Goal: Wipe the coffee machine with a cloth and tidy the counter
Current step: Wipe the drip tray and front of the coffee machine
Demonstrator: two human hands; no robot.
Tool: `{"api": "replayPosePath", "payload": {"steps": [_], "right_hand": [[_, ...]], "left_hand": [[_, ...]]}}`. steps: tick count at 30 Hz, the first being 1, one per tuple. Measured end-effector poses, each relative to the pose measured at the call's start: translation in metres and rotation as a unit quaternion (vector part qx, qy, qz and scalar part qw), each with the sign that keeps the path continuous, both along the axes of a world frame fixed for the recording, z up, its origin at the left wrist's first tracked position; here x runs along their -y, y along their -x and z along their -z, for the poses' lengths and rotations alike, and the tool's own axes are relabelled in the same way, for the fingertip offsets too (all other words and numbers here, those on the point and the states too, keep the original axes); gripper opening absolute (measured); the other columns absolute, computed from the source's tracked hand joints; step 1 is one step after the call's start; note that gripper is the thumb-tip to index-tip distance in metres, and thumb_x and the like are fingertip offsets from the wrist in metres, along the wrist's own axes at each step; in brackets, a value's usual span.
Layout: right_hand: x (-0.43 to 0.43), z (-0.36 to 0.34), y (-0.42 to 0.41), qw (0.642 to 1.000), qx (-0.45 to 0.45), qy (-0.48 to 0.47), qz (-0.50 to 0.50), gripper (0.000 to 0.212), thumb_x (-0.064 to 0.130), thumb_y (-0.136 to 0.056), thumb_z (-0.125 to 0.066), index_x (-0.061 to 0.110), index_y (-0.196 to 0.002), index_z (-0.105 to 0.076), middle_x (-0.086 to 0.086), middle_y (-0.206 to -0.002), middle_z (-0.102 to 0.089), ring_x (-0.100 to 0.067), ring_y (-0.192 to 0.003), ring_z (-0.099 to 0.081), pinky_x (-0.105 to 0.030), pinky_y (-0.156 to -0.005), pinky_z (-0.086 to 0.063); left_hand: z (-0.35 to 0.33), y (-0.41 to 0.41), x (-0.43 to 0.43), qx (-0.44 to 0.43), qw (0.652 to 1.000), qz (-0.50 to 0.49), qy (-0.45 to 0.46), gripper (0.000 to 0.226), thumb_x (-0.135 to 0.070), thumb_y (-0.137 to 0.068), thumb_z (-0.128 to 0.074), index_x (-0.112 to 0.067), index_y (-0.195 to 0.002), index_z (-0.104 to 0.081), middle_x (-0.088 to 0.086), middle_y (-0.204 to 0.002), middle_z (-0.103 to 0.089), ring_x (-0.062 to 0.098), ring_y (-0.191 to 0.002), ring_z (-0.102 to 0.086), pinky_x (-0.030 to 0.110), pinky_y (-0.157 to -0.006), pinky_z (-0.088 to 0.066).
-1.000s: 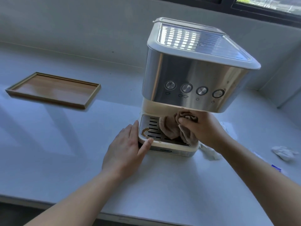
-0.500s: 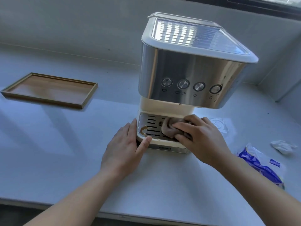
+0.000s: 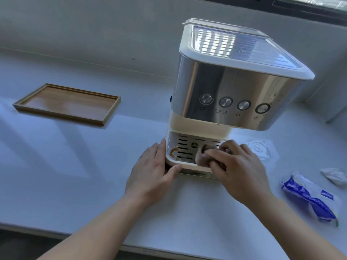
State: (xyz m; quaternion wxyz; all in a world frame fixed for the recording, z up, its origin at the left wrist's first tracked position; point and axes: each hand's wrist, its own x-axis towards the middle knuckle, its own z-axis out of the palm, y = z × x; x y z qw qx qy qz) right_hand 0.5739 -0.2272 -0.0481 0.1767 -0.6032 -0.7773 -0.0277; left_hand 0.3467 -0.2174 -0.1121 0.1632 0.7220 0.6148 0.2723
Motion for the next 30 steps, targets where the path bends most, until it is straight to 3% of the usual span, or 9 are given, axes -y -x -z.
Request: {"api": "replayPosePath", "payload": {"steps": [3,6,10,15,18,21,24,27,30], "right_hand": [[0.004,0.001,0.014,1.000,-0.010,0.008,-0.025,0.022,0.040,-0.088,-0.060,0.047,-0.106,-0.070,0.005,-0.105,-0.058,-0.028,-0.088,-0.051,-0.040,-0.072,-0.049],[-0.002,0.001,0.039,0.995,0.015,0.030,-0.093,0.029,0.055,-0.090,-0.051,0.052,-0.116,-0.064,0.009,-0.107,-0.054,-0.023,-0.097,-0.052,-0.038,-0.079,-0.046],[-0.024,-0.005,0.043,0.999,0.024,0.031,0.004,0.028,0.050,-0.092,-0.054,0.053,-0.118,-0.063,0.005,-0.114,-0.052,-0.027,-0.103,-0.051,-0.042,-0.087,-0.046],[-0.022,0.001,0.054,0.995,0.038,0.040,-0.079,0.029,0.055,-0.090,-0.054,0.055,-0.118,-0.061,0.009,-0.111,-0.052,-0.024,-0.098,-0.050,-0.038,-0.084,-0.044],[-0.038,-0.005,0.045,0.998,0.037,0.043,-0.006,0.029,0.053,-0.092,-0.055,0.055,-0.120,-0.062,0.007,-0.117,-0.052,-0.026,-0.107,-0.051,-0.038,-0.086,-0.046],[-0.037,-0.003,0.055,0.999,0.004,0.040,-0.026,0.031,0.057,-0.089,-0.050,0.055,-0.117,-0.063,0.007,-0.114,-0.053,-0.025,-0.104,-0.050,-0.039,-0.084,-0.046],[-0.027,0.001,0.061,0.994,-0.003,0.059,-0.095,0.035,0.060,-0.086,-0.042,0.056,-0.115,-0.060,0.012,-0.107,-0.052,-0.021,-0.097,-0.048,-0.037,-0.081,-0.045],[-0.041,-0.005,0.049,0.998,0.005,0.063,-0.005,0.026,0.051,-0.091,-0.055,0.054,-0.116,-0.063,0.008,-0.117,-0.052,-0.024,-0.108,-0.050,-0.040,-0.087,-0.049],[-0.044,-0.008,0.063,0.997,0.028,0.071,-0.003,0.027,0.051,-0.093,-0.053,0.054,-0.120,-0.061,0.007,-0.121,-0.050,-0.027,-0.113,-0.046,-0.041,-0.090,-0.047]], "left_hand": [[0.000,0.001,-0.001,0.004,1.000,-0.003,0.004,0.085,-0.072,-0.083,-0.029,-0.027,-0.155,-0.015,-0.008,-0.152,-0.036,0.011,-0.141,-0.027,0.031,-0.113,-0.027],[0.002,0.002,-0.002,0.005,1.000,0.000,0.007,0.077,-0.057,-0.091,-0.043,-0.027,-0.155,-0.015,-0.004,-0.154,-0.036,0.013,-0.143,-0.028,0.034,-0.116,-0.029],[0.001,0.001,0.000,-0.008,1.000,0.013,0.017,0.081,-0.061,-0.093,-0.037,-0.021,-0.156,-0.008,0.000,-0.158,-0.029,0.016,-0.146,-0.021,0.036,-0.121,-0.018],[0.003,-0.002,-0.002,-0.039,0.999,0.025,-0.009,0.077,-0.056,-0.096,-0.029,-0.014,-0.156,-0.006,0.005,-0.159,-0.028,0.014,-0.147,-0.017,0.037,-0.125,-0.002],[0.004,-0.001,-0.001,-0.026,0.999,0.025,-0.001,0.081,-0.062,-0.093,-0.029,-0.017,-0.156,-0.007,0.004,-0.160,-0.027,0.015,-0.148,-0.018,0.034,-0.125,-0.001],[0.000,0.002,-0.001,0.018,1.000,0.015,-0.003,0.079,-0.062,-0.089,-0.040,-0.024,-0.154,-0.019,-0.004,-0.152,-0.040,0.010,-0.141,-0.030,0.031,-0.124,-0.008],[-0.006,0.006,-0.003,0.080,0.997,0.010,0.009,0.069,-0.065,-0.081,-0.051,-0.037,-0.143,-0.037,-0.015,-0.124,-0.059,0.008,-0.122,-0.048,0.034,-0.118,-0.027],[-0.010,0.017,-0.007,0.064,0.996,0.046,0.045,0.070,-0.066,-0.081,-0.054,-0.050,-0.143,-0.026,-0.015,-0.134,-0.055,0.011,-0.129,-0.045,0.028,-0.115,-0.026],[-0.005,0.025,-0.007,0.004,0.997,0.071,0.034,0.071,-0.063,-0.089,-0.051,-0.037,-0.150,-0.026,-0.012,-0.141,-0.051,0.015,-0.133,-0.042,0.035,-0.116,-0.030]]}}
